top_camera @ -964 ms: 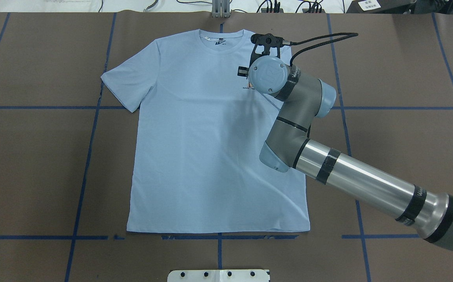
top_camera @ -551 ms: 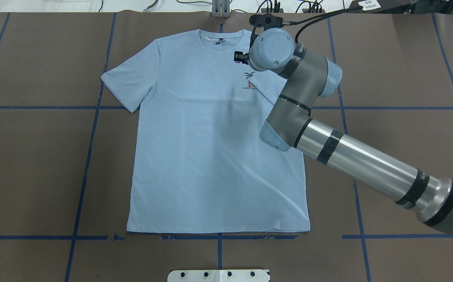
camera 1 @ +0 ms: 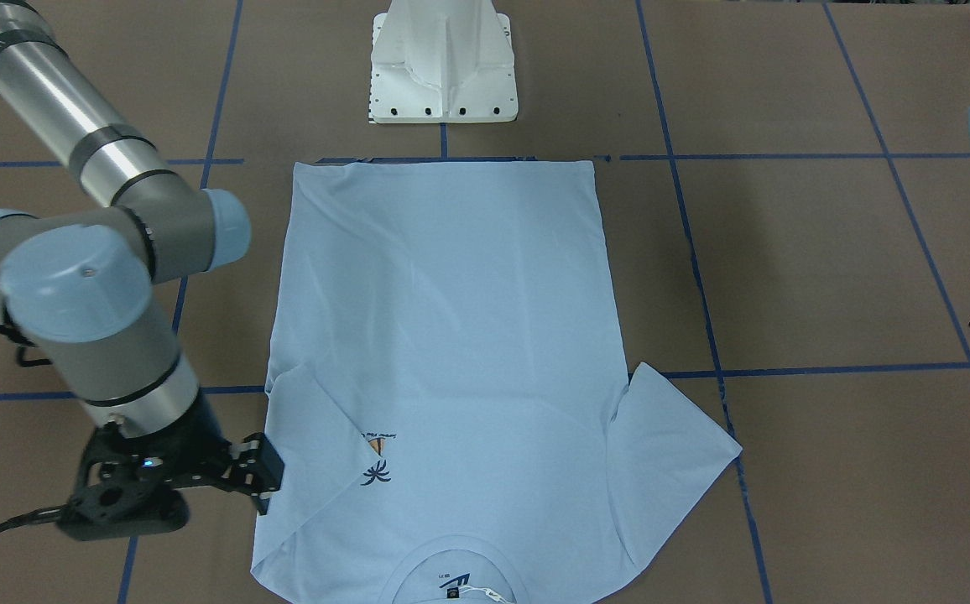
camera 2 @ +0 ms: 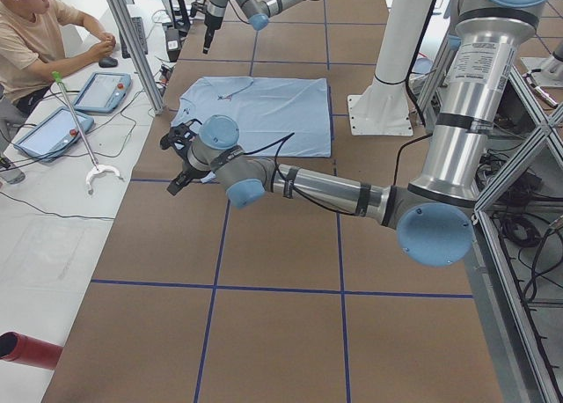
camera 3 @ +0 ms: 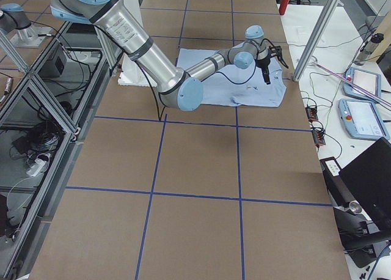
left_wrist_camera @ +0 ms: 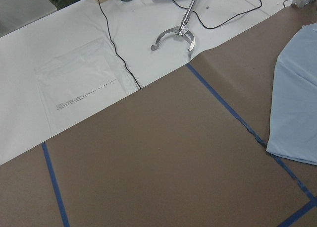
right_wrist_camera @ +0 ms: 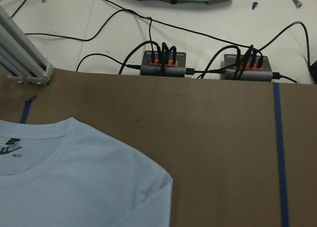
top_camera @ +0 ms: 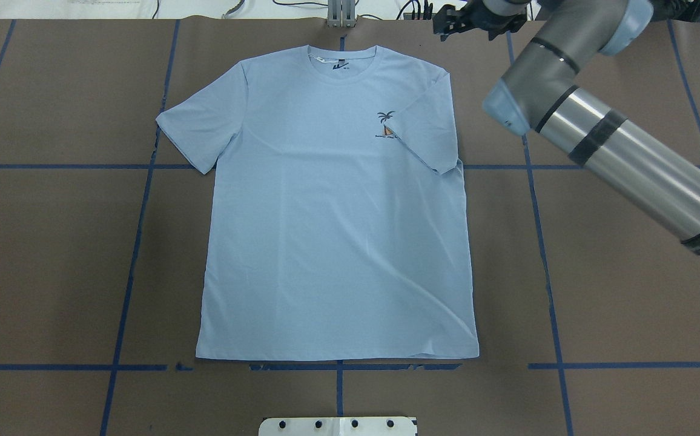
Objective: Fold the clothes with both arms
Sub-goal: 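Withdraw the right gripper while moving the left gripper toward the other sleeve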
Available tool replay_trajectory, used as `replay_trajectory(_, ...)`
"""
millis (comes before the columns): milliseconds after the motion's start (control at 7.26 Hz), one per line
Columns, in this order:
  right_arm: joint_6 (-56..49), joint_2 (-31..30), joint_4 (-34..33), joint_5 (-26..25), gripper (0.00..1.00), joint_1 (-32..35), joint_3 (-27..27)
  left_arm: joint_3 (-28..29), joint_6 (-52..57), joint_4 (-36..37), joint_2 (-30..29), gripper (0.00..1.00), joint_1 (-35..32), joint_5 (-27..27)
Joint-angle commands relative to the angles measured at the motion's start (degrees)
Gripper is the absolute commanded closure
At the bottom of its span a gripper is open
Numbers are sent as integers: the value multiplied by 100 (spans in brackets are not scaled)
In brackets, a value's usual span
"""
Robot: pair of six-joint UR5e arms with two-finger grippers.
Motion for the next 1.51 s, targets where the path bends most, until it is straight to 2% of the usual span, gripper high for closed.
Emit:
replay_trajectory(0, -1582, -732, 26, 1228, 0, 1008, 141, 309, -669, -22, -447, 0, 752, 730)
replay_trajectory(138, -1647, -935, 61, 1224, 0, 1081, 254, 589, -1306, -40, -745, 0, 965, 865)
replay_trajectory(275, -1613, -1007, 61, 1215, 0, 1082, 307, 844, -1948, -206, -870, 17, 1236, 1101)
replay_trajectory(413, -1596, -1069, 70, 1206, 0, 1082, 360, 1090, -2955, -520, -984, 38, 1457, 1321)
replay_trajectory(551, -1595, -1139, 70, 1206, 0, 1082, 422, 1328, -3635, -854, -1046, 45, 1755, 1784)
replay_trajectory(689, -1595, -1174, 70, 1197, 0, 1082, 448, 1591, -3720, -1014, -1125, 45, 2010, 2154)
replay_trajectory(826, -1595, -1192, 70, 1197, 0, 1082, 457, 1855, -3730, -1033, -1230, 45, 2082, 2297)
replay_trajectory(1377, -1587, -1254, 184, 1188, 0, 1073, 449, 2172, -3791, -1139, -1397, 45, 2284, 2553)
